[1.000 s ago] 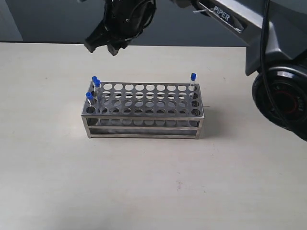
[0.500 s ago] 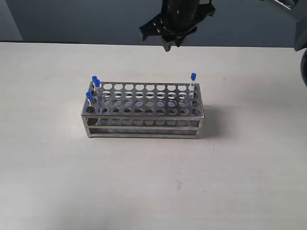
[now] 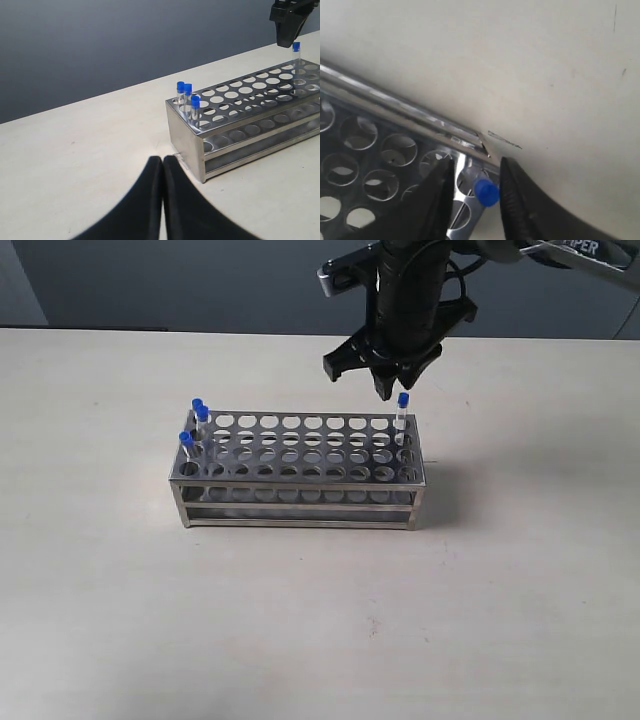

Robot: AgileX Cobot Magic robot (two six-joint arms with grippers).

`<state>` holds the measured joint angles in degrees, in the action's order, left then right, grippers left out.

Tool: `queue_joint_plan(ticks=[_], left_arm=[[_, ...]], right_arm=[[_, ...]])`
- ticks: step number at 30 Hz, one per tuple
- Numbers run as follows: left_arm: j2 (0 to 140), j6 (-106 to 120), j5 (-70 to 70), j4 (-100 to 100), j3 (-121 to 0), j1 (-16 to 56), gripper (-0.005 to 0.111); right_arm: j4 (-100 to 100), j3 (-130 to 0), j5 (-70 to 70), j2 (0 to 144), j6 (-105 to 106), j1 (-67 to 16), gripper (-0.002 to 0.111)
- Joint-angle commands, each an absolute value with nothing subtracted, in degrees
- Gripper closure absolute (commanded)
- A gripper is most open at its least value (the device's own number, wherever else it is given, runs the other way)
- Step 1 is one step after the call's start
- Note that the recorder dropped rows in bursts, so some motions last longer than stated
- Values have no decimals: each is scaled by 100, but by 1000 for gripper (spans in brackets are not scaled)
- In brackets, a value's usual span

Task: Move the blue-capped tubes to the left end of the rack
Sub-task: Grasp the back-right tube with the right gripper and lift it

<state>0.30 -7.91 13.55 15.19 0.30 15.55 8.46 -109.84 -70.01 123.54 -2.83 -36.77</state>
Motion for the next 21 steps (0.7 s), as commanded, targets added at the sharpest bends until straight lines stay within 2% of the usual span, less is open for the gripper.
queue_joint_plan(ticks=[1,15,17,20,21], left_arm=[[0,-818,1334,1501,0,1618,106],[0,-818,1334,1501,0,1618,106],[0,-818,1334,1501,0,1618,106],[0,-818,1334,1501,0,1618,106],[0,-818,1334,1501,0,1618,106]], right_arm=[[904,-10837,-6996,12274,-303,-3472,77],[-179,-10762,-6996,12378,0,-3268,77],[-179,-10762,-6996,12378,0,-3268,83],[-179,-10762,-6996,12378,0,-3268,106],[-179,-10762,-6996,12378,0,-3268,109]])
